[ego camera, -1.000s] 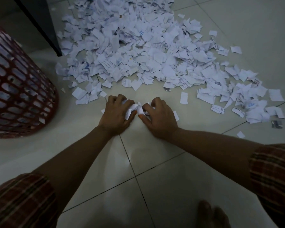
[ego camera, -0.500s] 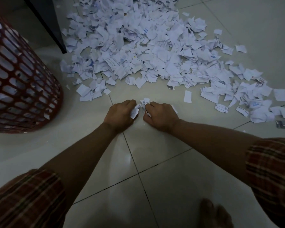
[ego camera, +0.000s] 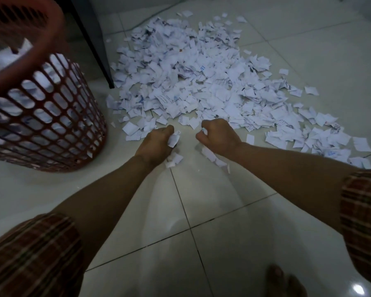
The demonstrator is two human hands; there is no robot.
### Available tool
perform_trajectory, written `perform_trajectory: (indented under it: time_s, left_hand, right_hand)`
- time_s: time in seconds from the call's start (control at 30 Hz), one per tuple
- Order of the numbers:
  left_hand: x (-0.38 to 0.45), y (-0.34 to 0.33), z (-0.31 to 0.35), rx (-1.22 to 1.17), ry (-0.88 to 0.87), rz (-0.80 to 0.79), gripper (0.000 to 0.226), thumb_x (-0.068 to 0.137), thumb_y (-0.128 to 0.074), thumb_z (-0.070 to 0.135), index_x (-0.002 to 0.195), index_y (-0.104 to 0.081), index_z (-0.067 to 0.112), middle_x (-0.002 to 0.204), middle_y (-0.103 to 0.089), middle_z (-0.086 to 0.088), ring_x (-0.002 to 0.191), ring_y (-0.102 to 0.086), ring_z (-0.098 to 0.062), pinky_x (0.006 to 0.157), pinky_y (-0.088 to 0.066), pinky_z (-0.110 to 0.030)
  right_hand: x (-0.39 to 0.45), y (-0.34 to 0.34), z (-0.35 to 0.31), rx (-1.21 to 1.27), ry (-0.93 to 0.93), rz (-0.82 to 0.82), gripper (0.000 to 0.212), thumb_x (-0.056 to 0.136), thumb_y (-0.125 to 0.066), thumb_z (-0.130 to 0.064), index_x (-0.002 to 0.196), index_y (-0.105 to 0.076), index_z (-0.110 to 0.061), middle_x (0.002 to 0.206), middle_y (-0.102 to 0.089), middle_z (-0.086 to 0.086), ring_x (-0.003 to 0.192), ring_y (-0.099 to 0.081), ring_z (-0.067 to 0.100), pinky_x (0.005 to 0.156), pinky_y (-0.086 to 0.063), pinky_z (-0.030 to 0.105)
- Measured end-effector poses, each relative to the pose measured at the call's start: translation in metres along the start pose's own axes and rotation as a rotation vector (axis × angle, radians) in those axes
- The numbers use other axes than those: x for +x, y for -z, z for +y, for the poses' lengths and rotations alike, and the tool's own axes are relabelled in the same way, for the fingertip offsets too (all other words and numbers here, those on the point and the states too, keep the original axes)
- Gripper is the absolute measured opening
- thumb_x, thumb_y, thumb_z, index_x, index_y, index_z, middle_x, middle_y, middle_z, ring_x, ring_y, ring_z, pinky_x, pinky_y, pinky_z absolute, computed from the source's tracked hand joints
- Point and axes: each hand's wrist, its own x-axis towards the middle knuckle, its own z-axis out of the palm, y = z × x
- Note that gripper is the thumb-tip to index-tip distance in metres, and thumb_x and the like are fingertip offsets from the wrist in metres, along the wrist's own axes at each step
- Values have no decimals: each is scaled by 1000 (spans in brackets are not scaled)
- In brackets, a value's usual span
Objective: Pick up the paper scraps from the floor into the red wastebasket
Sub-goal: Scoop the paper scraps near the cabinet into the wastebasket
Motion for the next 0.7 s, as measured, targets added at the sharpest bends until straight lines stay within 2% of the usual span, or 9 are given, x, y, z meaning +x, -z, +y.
perform_trajectory:
  time_s: [0.07, 0.23, 0.3, 0.37, 0.47, 0.57, 0.63, 0.7]
  left_hand:
    - [2, 17, 5, -6, -18, 74, 17, 92, -57, 16, 88, -53, 0, 78, -60, -20, 72, -59, -37, 61, -41, -36]
    - [8, 67, 27, -90, -80, 232, 15, 90, -57, 12, 81, -54, 1, 71, -49, 0, 65, -54, -23, 59, -30, -24]
    - [9, 90, 34, -83, -109, 265, 13, 89, -60, 9, 82, -54, 0, 70, -50, -2, 65, -51, -20, 58, -26, -20]
    - [10, 115, 38, -22, -133, 284, 13, 86, -63, 10, 85, -54, -1, 72, -55, -9, 66, -52, -23, 58, -27, -24]
    - [12, 157, 43, 19, -150, 359, 20, 87, -62, 17, 89, -57, -2, 77, -60, -13, 68, -55, -25, 59, -35, -28]
    - [16, 202, 49, 41, -177, 487, 17, 88, -64, 17, 91, -59, 1, 77, -56, -4, 67, -50, -17, 61, -30, -22]
    - [20, 232, 50, 77, -179, 555, 18, 89, -64, 18, 91, -59, 1, 77, -60, -8, 65, -52, -19, 58, -31, -23]
    - [20, 261, 50, 72, -179, 577, 23, 91, -60, 22, 90, -58, -1, 78, -63, -14, 64, -58, -24, 53, -40, -30]
  right_hand:
    - [9, 6, -20, 30, 42, 47, 31, 80, -59, -17, 58, -38, -10, 51, -40, 6, 49, -40, 22, 50, -26, 27]
    - [39, 23, -69, 89, 169, 123, 27, 81, -56, -23, 61, -41, -12, 54, -43, 2, 51, -43, 21, 51, -29, 28]
    - [55, 36, -84, 79, 194, 168, 28, 83, -56, -25, 61, -45, -11, 55, -49, 5, 54, -47, 23, 50, -33, 30]
    - [71, 50, -97, 82, 215, 229, 28, 83, -57, -23, 62, -47, -9, 56, -51, 9, 54, -49, 26, 51, -36, 32]
    - [92, 71, -116, 85, 237, 272, 26, 80, -54, -26, 62, -43, -11, 55, -44, 5, 53, -46, 25, 53, -30, 28]
    - [109, 91, -140, 87, 318, 335, 31, 79, -46, -34, 60, -38, -11, 53, -36, 3, 52, -37, 22, 54, -22, 27]
    - [122, 101, -161, 93, 372, 371, 30, 79, -46, -33, 60, -36, -12, 50, -30, -1, 51, -34, 21, 54, -20, 27]
    - [134, 106, -185, 98, 431, 407, 28, 81, -49, -27, 60, -35, -14, 49, -25, -7, 49, -31, 21, 54, -19, 26]
